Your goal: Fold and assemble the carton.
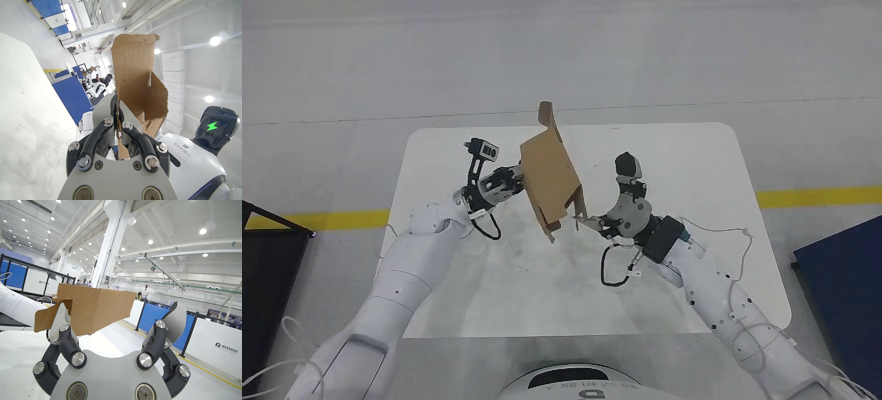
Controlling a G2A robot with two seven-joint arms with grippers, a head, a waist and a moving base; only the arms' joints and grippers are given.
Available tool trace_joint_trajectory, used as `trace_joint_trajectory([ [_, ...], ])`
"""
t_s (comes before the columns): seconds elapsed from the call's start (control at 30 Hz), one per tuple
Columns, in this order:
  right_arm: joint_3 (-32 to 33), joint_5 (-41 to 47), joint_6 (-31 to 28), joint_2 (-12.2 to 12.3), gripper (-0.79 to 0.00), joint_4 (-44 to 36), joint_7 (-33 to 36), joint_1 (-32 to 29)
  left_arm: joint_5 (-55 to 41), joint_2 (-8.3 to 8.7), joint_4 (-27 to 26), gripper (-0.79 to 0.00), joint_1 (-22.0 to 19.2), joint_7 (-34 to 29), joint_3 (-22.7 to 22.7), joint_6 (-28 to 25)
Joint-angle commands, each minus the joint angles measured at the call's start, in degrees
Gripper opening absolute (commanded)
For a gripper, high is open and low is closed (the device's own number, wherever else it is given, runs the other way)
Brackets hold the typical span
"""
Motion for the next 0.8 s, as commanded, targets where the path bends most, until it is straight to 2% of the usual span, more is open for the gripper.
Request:
trace_joint_trajectory([
  [0.0,-0.06,-0.29,-0.01,-0.09,0.000,0.00,0.21,0.02,-0.62,-0.09,0.15,-0.785,-0.10,-0.88,0.04,1.68],
  [0.23,0.51,-0.55,-0.22,-0.29,0.000,-0.01,0.12,-0.27,-5.56,-0.41,1.86,-0.785,-1.21,-7.48,0.41,12.94],
  [0.47,0.07,-2.00,-2.07,-0.50,0.000,-0.21,1.23,-0.03,-7.26,-1.20,3.62,-0.785,-2.05,-9.07,0.83,14.20],
  [0.77,-0.46,-3.16,-1.87,-0.95,0.000,-0.25,2.82,0.34,-15.30,-2.47,5.62,-0.785,-2.01,-12.87,0.21,16.82],
])
